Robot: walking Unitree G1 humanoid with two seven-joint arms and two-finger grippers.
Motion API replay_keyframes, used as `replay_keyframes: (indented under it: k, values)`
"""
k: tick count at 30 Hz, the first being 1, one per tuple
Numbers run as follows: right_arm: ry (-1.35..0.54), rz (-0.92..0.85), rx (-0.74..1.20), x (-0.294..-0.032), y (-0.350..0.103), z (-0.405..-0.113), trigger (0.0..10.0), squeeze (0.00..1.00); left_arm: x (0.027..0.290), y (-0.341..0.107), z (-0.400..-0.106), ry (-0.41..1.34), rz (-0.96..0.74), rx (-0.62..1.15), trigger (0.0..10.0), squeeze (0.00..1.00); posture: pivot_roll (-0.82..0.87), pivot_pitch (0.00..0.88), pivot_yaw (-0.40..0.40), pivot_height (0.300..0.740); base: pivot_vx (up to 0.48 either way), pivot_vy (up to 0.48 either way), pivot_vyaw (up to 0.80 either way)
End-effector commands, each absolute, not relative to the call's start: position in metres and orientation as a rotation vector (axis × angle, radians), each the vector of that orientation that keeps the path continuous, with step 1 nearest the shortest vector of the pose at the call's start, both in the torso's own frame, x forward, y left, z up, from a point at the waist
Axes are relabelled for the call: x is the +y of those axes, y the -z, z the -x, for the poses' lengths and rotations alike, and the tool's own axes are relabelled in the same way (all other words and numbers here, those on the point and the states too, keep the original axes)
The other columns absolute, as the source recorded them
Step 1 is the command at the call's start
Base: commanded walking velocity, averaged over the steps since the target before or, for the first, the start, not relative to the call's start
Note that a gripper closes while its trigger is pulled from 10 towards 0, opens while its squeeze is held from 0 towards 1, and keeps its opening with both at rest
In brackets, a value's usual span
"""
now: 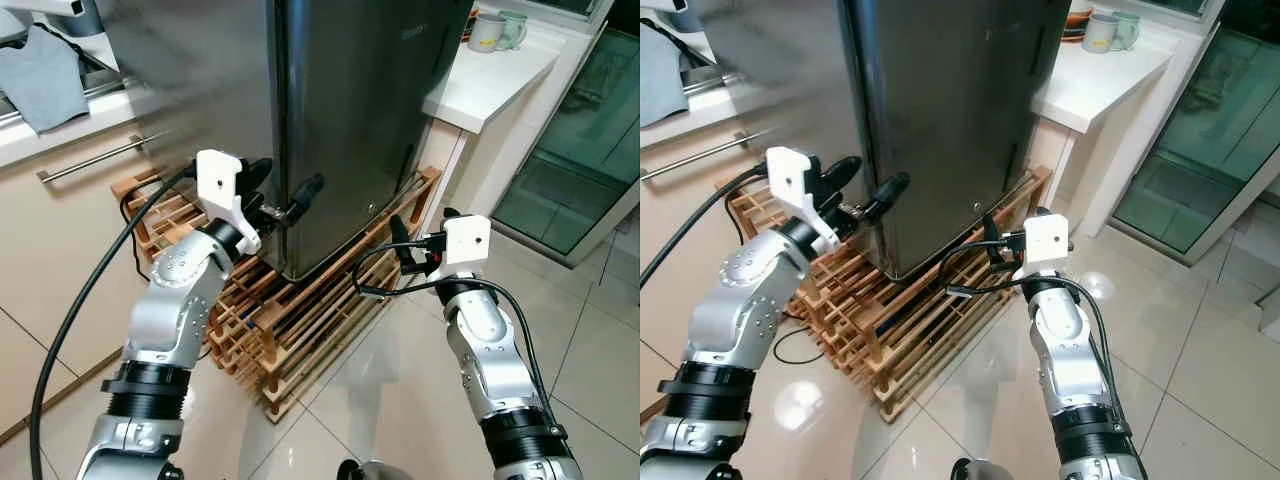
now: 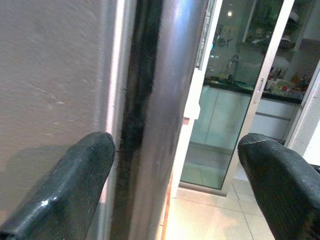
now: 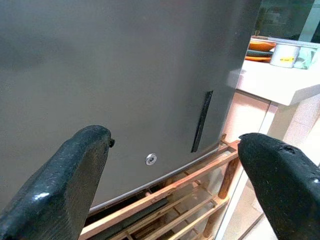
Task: Restocking fridge
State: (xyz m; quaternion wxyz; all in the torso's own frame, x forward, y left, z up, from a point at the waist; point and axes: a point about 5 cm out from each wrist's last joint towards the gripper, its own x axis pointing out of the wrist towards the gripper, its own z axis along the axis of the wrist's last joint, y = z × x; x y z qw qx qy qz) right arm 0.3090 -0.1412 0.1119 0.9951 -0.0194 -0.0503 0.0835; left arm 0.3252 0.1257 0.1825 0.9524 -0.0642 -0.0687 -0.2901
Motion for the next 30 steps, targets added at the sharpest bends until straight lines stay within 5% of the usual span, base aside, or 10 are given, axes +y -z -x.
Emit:
replay_keyframes:
  k: [1,13,21,30]
  values:
    - [-0.156,0.046,-0.104,-0.144,-0.111,-0.308,10.0,0.00,0.119,-0.184,-0.327,0.604,0.110,-0.141,10.0,0.00,-0.05,0.000,-0.013,0.740,0.000,0.000,0.00]
    - [-0.160,0.049,-0.068,-0.149,-0.102,-0.297,10.0,0.00,0.113,-0.177,-0.340,0.493,0.154,-0.104,10.0,0.00,-0.05,0.000,-0.012,0.740,0.000,0.000,0.00]
    - [-0.137,0.100,0.139,-0.191,-0.057,-0.250,10.0,0.00,0.008,-0.191,-0.331,0.954,0.234,-0.145,10.0,0.00,-0.13,0.000,0.016,0.740,0.000,0.000,0.00]
    - [-0.115,0.027,0.235,-0.193,-0.043,-0.235,10.0,0.00,-0.062,-0.224,-0.291,1.418,0.477,-0.161,10.0,0.00,-0.16,0.000,0.044,0.740,0.000,0.000,0.00]
